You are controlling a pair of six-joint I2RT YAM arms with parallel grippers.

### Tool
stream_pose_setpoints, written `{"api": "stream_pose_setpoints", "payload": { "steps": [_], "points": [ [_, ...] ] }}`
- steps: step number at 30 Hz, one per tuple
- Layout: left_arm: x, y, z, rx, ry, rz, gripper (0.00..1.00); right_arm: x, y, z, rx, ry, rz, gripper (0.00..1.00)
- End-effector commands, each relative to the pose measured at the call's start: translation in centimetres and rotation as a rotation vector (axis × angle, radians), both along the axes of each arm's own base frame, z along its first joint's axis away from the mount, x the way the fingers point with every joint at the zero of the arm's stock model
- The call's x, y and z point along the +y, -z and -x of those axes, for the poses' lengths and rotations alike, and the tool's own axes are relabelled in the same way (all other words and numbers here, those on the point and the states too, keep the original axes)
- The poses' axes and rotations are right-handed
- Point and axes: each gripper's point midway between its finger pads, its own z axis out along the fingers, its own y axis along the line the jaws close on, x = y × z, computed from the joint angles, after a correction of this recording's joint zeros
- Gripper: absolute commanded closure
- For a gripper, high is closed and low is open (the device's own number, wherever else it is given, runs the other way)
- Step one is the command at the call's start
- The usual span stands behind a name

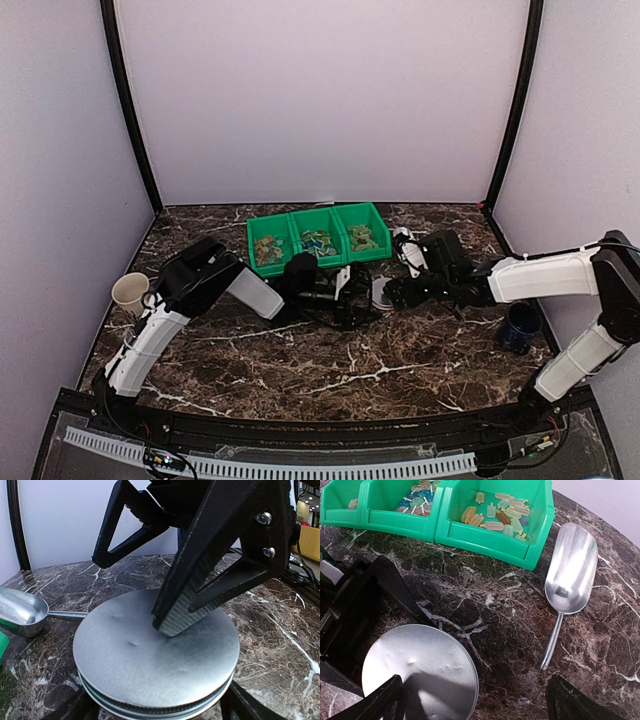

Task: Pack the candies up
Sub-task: Press the box lid onto the packing bottle.

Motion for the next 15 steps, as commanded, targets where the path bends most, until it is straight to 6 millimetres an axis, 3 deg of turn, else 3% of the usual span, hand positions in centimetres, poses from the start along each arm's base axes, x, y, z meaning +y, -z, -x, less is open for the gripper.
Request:
{"api": "stream_pose_setpoints", "payload": {
  "steps": [1,6,8,10,11,15],
  "points": [
    [4.6,14.1,4.1,0.191,0.03,-0.317,0.17,-0.7,-1.7,-0.1,-0.014,0.055,0.013,0.03],
    [4.6,14.0,4.1,0.19,0.03,-0.315,0.17,-2.2,-9.8,-1.4,-0.233,0.154,-0.09,0.03],
    [4.6,14.0,4.1,0.189,0.029,-0.314,0.17,-2.4,-11.8,-1.7,-0.286,0.169,-0.115,0.03],
    [4.6,14.0,4.1,0.189,0.03,-0.313,0.17,-2.4,-11.8,-2.1,-0.287,0.178,-0.099,0.03],
    [4.5,14.0,4.1,0.189,0.03,-0.313,0.17,-2.4,-10.9,-2.4,-0.266,0.188,-0.073,0.03],
    [4.5,13.9,4.0,0.187,0.028,-0.313,0.17,-2.3,-5.1,-2.6,-0.129,0.219,0.011,0.03]
  ]
}}
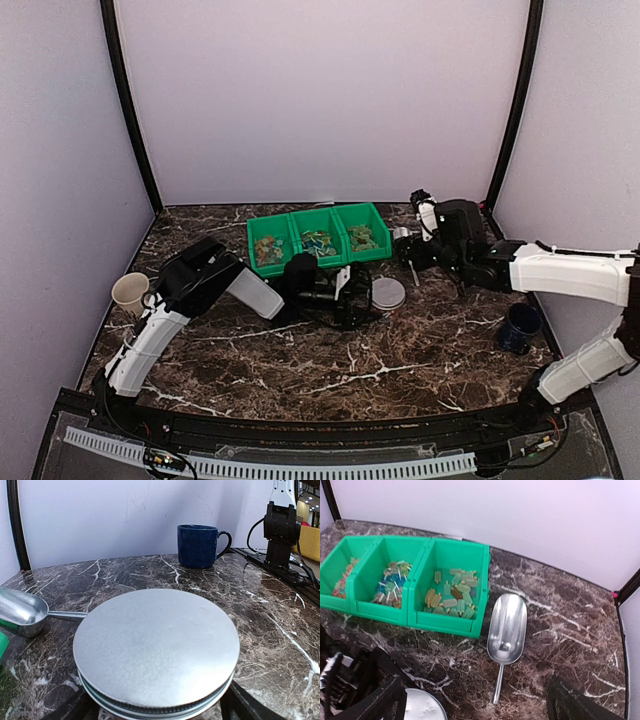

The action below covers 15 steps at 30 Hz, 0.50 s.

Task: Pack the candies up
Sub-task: Press the box lid onto the packing bottle.

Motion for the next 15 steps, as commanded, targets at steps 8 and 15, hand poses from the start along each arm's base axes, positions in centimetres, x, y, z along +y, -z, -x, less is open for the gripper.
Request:
{"api": "stream_pose_setpoints", "payload": {
  "steps": [8,15],
  "points": [
    [4.6,14.0,4.0,0.187,0.027,-0.314,0.17,0.2,13.0,2.4,0.315,0.061,0.117,0.03],
    [4.7,14.0,4.1,0.188,0.023,-0.317,0.17,2.0,7.3,1.5,0.218,-0.052,0.119,0.03]
  ]
}}
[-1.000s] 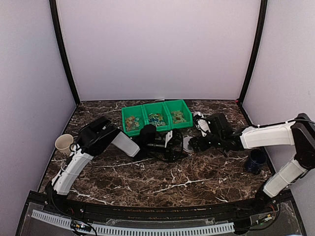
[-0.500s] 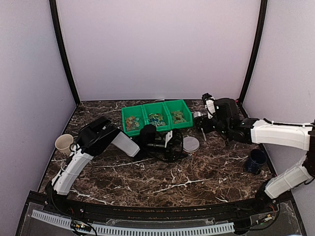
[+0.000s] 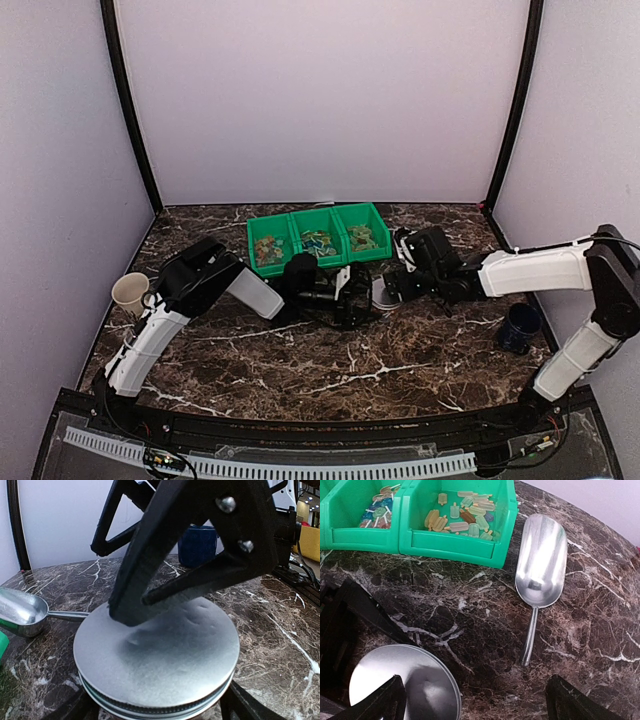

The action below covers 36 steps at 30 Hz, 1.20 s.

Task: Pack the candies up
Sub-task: Press the box lid onto the packing bottle.

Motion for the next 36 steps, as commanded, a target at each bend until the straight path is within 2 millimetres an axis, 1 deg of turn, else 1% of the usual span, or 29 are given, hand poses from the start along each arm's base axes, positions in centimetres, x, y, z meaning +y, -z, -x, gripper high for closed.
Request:
{"api": "stream_pose_setpoints", "payload": {
  "steps": [1,3,5,8,11,14,16,20,24,25,28,32,36],
  "points": [
    [4.7,14.0,4.1,0.188,0.024,-0.318,0.17,1.7,-4.0,0.6,-0.036,-0.147,-0.005,0.03],
    [4.7,14.0,4.1,0.187,0.028,-0.318,0.17,2.7,-5.2,1.6,-0.031,-0.262,-0.038,0.03],
    [4.8,14.0,4.1,0.185,0.037,-0.316,0.17,3.3,-5.3,2.7,-0.011,-0.363,-0.055,0.03],
    [4.9,13.8,4.4,0.19,0.06,-0.308,0.17,3.6,-3.7,4.2,0.064,-0.468,-0.031,0.03],
    [5.2,13.6,4.6,0.202,0.083,-0.297,0.17,3.9,-1.8,5.1,0.141,-0.531,0.003,0.03],
    [5.4,13.4,4.9,0.205,0.112,-0.29,0.17,3.8,-0.5,4.9,0.181,-0.537,0.035,0.03],
    [5.4,13.4,5.2,0.206,0.129,-0.292,0.17,3.6,0.2,4.4,0.201,-0.525,0.059,0.03],
    [5.5,13.5,5.5,0.214,0.155,-0.293,0.17,4.0,0.5,3.8,0.226,-0.534,0.068,0.03],
    [5.5,13.6,5.7,0.223,0.162,-0.297,0.17,4.3,-0.2,3.3,0.208,-0.539,0.061,0.03],
    [5.5,13.6,5.7,0.224,0.164,-0.297,0.17,4.3,0.6,3.2,0.227,-0.538,0.068,0.03],
    [5.4,13.6,5.7,0.227,0.164,-0.298,0.17,4.4,0.8,3.1,0.231,-0.541,0.067,0.01],
    [5.4,13.7,5.7,0.229,0.165,-0.297,0.17,4.3,1.6,3.0,0.258,-0.541,0.067,0.0],
    [5.4,13.7,5.6,0.229,0.165,-0.296,0.17,4.3,1.6,2.7,0.256,-0.531,0.059,0.02]
  ]
}}
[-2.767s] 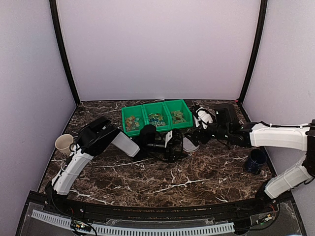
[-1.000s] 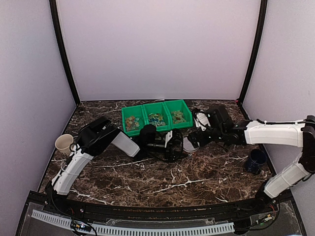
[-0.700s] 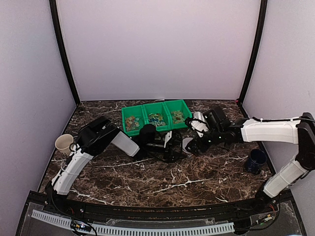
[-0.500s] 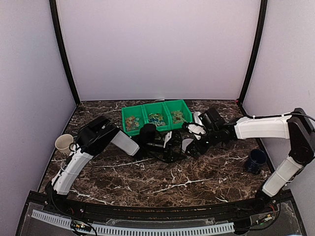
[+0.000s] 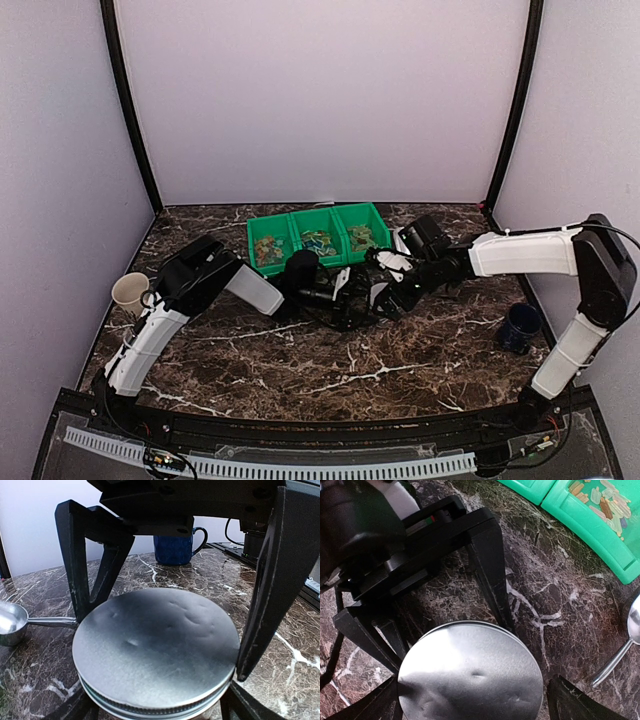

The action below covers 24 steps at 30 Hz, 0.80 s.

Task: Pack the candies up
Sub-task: Press the box lid onto the packing bottle.

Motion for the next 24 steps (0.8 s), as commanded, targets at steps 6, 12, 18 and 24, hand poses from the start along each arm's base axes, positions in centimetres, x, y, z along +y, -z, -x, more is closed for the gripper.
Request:
{"api": "stream_pose_setpoints", "payload": {
  "steps": [6,12,18,24],
  "points": [
    [4.7,13.7,4.4,0.221,0.039,-0.299,0.17,0.4,-1.2,-1.7,-0.035,0.026,-0.03,0.03],
    [4.7,13.7,4.4,0.222,0.038,-0.299,0.17,0.3,-1.8,-1.9,-0.057,0.029,-0.032,0.01],
    [4.7,13.7,4.4,0.226,0.039,-0.299,0.17,0.4,-2.7,-2.0,-0.081,0.025,-0.05,0.02],
    [4.7,13.8,4.4,0.224,0.039,-0.299,0.17,0.5,-3.2,-2.1,-0.098,0.021,-0.062,0.02]
  ]
}}
